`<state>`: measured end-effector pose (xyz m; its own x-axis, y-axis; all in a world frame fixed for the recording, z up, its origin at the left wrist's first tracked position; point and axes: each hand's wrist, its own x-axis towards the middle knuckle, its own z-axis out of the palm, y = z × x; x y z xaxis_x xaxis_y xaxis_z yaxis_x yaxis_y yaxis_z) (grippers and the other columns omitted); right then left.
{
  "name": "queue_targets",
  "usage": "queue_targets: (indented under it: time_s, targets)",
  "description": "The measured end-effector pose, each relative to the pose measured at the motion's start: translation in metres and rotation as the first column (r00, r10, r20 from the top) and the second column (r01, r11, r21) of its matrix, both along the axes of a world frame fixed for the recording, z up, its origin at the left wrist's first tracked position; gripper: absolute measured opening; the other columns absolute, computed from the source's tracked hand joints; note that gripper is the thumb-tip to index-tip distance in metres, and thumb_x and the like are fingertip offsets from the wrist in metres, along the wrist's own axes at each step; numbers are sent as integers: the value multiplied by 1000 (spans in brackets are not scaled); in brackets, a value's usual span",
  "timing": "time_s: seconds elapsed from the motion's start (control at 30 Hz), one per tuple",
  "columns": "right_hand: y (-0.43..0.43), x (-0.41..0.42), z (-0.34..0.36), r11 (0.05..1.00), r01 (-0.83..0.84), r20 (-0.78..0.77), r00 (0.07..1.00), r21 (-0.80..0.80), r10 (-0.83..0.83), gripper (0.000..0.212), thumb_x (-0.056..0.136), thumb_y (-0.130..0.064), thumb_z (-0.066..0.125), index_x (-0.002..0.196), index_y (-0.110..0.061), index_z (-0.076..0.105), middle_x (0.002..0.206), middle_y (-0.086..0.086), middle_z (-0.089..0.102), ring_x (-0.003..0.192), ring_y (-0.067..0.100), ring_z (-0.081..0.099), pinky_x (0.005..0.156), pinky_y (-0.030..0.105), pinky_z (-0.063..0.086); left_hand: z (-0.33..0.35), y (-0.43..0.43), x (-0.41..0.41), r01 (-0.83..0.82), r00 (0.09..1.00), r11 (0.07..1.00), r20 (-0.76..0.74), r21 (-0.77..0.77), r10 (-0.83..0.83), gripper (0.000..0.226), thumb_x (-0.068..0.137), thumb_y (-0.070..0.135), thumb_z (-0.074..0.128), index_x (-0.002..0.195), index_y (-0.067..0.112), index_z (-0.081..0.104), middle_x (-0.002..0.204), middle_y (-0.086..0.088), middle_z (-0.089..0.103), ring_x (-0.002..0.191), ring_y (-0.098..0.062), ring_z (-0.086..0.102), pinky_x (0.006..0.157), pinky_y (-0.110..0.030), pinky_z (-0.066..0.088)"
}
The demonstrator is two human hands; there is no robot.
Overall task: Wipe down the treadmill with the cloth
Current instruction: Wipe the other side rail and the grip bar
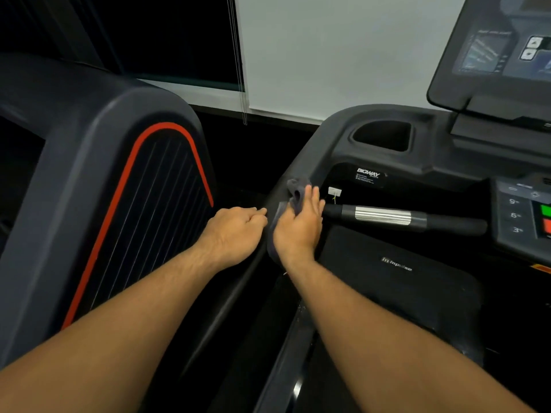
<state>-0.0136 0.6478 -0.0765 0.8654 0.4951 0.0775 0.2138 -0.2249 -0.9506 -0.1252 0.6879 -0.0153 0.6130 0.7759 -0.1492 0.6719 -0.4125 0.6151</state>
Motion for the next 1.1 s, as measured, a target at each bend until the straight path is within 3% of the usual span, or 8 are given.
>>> queue_targets:
  time_s: [0.1, 0.23, 0.3, 0.37, 0.57, 0.7, 0.93, 1.1]
  targets:
    - [24, 35, 8, 987, -75, 209, 972, -145, 104, 56, 95, -13, 47, 150, -16, 34, 162, -3, 16, 150, 23, -2, 121, 41, -4, -1, -5, 1, -27, 1000, 999, -5, -17, 27, 41, 99, 39, 36, 131, 31, 60, 145, 10, 49, 134, -15, 45, 107, -31, 31]
    - [17, 37, 3, 970, -172, 342, 913, -171, 222, 48, 90, -11, 50, 139, -13, 51, 158, -1, 29, 150, 26, 0, 120, 48, -2, -1, -6, 1, -131, 986, 984, 87, -122, 142, 51, 89, 49, 33, 129, 34, 61, 111, 13, 66, 117, -15, 56, 104, -34, 40]
    - [-8, 14, -7, 955, -284, 391, 872, -86, 294, 48, 86, -12, 51, 134, -9, 57, 154, 3, 37, 149, 27, 6, 120, 50, 0, 4, -2, 2, -228, 950, 952, 169, -207, 264, 62, 70, 60, 34, 112, 33, 71, 112, 14, 68, 113, -14, 59, 106, -38, 40]
    - [-36, -10, -16, 914, -403, 415, 825, -46, 385, 52, 86, -20, 46, 136, -8, 53, 154, 3, 36, 148, 20, 4, 121, 41, -5, 5, 3, 5, -299, 903, 907, 219, -298, 370, 54, 64, 59, 37, 93, 32, 73, 103, 9, 72, 106, -15, 62, 104, -42, 43]
    - [-13, 33, 5, 822, -521, 526, 644, -229, 555, 52, 86, -13, 47, 137, -2, 50, 148, 10, 44, 148, 25, 16, 120, 35, -4, 3, 6, 10, -320, 901, 889, 184, -328, 392, 54, 82, 49, 34, 116, 26, 68, 110, 6, 70, 106, -16, 61, 105, -42, 42]
    - [4, 38, 9, 853, -472, 537, 672, -220, 510, 43, 90, -12, 53, 133, -7, 55, 142, 5, 51, 145, 19, 24, 118, 30, -4, -4, 4, 6, -363, 861, 853, 214, -374, 461, 45, 86, 48, 36, 107, 28, 70, 102, 6, 71, 102, -16, 63, 100, -41, 44]
    - [-58, -24, -16, 807, -588, 488, 692, -45, 532, 53, 79, -17, 50, 130, -3, 56, 140, 8, 52, 142, 18, 30, 122, 38, 7, -2, -1, 4, -391, 798, 808, 275, -440, 536, 46, 79, 51, 39, 95, 23, 73, 97, 0, 74, 99, -20, 65, 101, -46, 45]
    - [-76, -25, -19, 649, -743, 629, 429, -162, 648, 58, 75, -15, 54, 131, 0, 54, 140, 14, 52, 142, 24, 30, 121, 35, 5, 1, -4, 7, -369, 815, 822, 273, -433, 510, 44, 96, 37, 37, 91, 14, 74, 99, 0, 71, 98, -15, 62, 80, -30, 42]
